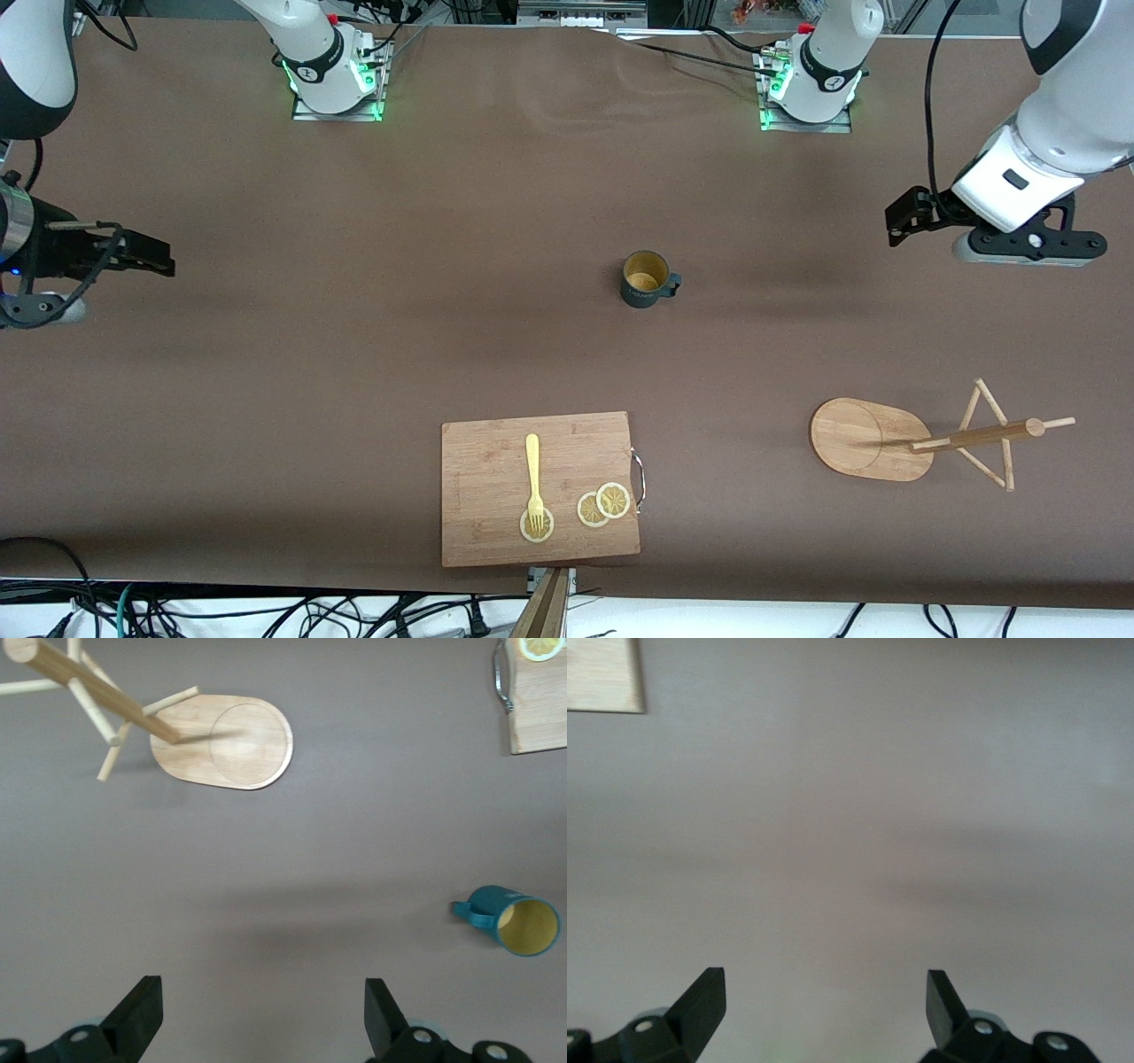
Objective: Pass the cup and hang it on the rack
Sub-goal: 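Lower the left gripper to the mug handle and grasp it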
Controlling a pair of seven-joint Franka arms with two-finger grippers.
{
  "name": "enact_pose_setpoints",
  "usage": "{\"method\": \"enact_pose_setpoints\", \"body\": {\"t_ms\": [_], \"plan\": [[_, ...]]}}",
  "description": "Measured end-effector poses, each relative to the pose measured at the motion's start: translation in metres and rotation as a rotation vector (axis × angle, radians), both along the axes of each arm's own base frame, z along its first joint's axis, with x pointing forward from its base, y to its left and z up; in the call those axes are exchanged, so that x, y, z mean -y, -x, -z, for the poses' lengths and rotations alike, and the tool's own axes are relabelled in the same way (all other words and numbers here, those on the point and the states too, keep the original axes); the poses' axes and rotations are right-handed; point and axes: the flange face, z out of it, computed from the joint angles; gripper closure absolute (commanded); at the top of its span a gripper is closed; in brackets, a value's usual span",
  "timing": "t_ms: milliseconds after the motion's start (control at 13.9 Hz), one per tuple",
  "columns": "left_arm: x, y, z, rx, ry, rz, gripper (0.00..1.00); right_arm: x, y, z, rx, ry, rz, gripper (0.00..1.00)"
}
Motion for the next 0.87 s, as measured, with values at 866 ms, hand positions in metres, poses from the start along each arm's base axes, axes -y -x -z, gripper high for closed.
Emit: {"method": "enact_pose_setpoints", "body": {"t_ms": [866], "plan": [[0.036, -0.004, 0.039, -0.191, 0.133, 0.415, 0.0, 0.063, 0.06, -0.055, 0.07, 0.014, 0.02, 0.0]]}}
